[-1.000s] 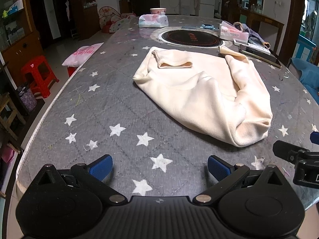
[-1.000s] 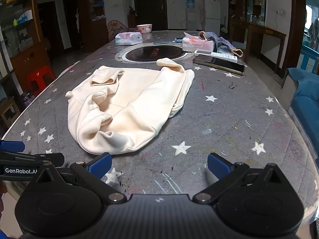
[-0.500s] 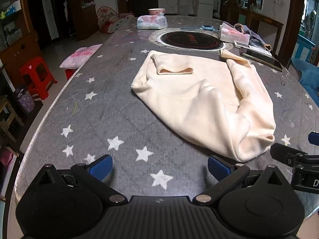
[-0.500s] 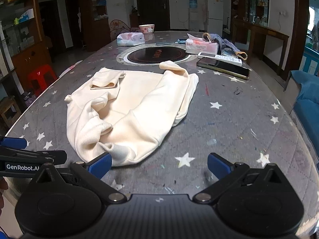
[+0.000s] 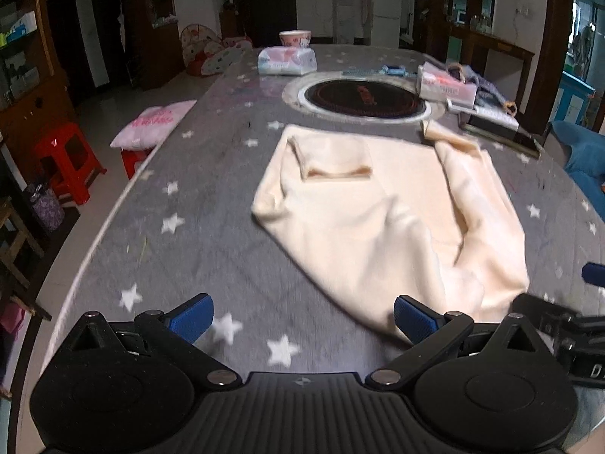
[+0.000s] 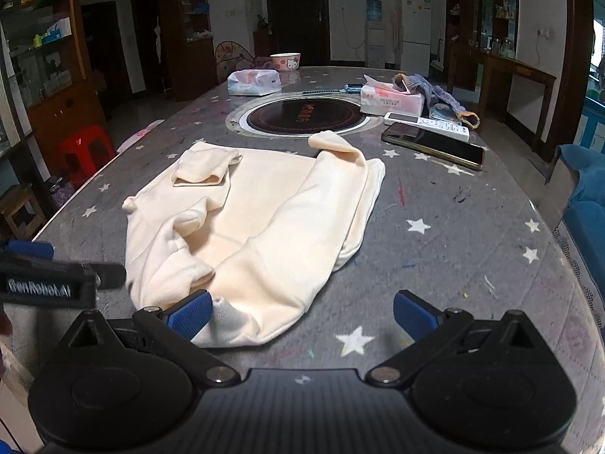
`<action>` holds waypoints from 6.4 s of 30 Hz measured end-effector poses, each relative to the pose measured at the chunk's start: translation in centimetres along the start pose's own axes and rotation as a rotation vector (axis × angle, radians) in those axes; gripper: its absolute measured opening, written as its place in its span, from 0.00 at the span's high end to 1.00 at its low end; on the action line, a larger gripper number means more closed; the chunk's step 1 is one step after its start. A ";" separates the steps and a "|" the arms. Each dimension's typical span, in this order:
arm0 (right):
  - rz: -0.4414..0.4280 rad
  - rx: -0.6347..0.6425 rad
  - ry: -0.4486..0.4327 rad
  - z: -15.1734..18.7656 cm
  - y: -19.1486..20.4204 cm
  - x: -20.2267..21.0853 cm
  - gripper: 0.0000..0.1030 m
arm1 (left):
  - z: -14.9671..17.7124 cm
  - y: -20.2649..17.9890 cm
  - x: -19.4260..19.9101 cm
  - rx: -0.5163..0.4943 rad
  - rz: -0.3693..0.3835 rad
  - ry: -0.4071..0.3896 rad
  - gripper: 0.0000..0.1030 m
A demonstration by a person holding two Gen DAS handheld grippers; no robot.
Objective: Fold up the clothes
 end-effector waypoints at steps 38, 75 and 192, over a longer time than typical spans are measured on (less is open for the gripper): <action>-0.001 -0.011 0.035 -6.5 -2.6 -3.6 0.11 | -4.3 -0.9 -2.4 -0.135 0.197 -0.082 0.92; 0.075 0.001 0.097 -14.3 -3.4 -18.0 0.66 | -6.6 1.4 -5.6 -0.137 0.184 -0.036 0.38; 0.345 0.100 -0.061 -10.9 -16.5 -0.5 0.63 | 0.4 -11.6 4.3 -0.493 0.586 -0.178 0.79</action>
Point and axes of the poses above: each gripper's, at about its wrist camera, not at the fingertips, and x roughly against the way its jaws point, y to its left, z to its underside, the point moved 9 cm from there along -x, roughly the way its jaws point, and after that the axes turned 15 degrees about -x, right-handed, at the moved point
